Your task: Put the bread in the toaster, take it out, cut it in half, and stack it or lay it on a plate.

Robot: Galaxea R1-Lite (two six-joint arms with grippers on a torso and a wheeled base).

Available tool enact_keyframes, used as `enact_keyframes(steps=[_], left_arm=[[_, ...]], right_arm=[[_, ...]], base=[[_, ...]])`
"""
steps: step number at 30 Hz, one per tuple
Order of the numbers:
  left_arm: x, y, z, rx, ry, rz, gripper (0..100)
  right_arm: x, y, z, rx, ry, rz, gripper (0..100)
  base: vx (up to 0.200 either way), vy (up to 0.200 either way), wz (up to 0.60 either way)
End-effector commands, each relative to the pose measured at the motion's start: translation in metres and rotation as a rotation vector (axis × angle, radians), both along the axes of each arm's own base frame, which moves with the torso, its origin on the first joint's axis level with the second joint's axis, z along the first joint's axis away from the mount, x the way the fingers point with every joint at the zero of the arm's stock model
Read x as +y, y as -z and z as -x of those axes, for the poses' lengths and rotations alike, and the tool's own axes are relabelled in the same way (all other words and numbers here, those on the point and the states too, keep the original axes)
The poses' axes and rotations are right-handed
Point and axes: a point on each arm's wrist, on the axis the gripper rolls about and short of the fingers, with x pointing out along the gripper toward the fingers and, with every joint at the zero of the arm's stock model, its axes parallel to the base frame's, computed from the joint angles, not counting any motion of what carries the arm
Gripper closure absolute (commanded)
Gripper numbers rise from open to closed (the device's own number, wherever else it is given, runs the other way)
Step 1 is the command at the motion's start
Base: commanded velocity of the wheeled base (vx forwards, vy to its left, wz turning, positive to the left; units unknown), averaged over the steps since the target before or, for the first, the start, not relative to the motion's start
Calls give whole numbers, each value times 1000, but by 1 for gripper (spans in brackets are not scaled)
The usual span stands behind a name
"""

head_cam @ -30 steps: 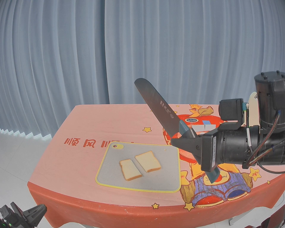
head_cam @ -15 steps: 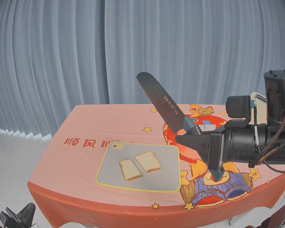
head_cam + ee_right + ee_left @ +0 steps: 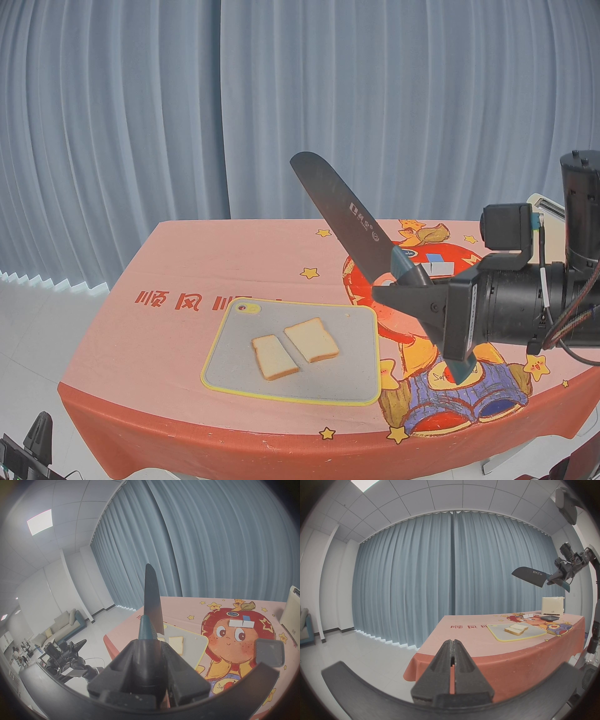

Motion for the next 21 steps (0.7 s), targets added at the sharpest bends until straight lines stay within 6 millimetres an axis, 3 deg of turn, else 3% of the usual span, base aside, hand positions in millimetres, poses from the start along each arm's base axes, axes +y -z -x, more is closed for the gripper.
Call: enact_keyframes(steps=[1,21], left_arm=[[-1,4,-1,18,39,-10,100],[-1,4,-1,14,66,-42,100]], right_arm=[[-1,-1,1,-3,-2,-3,100],[-2,2,1,-7,-6,13,100]], base=[[0,0,0],[0,0,0]])
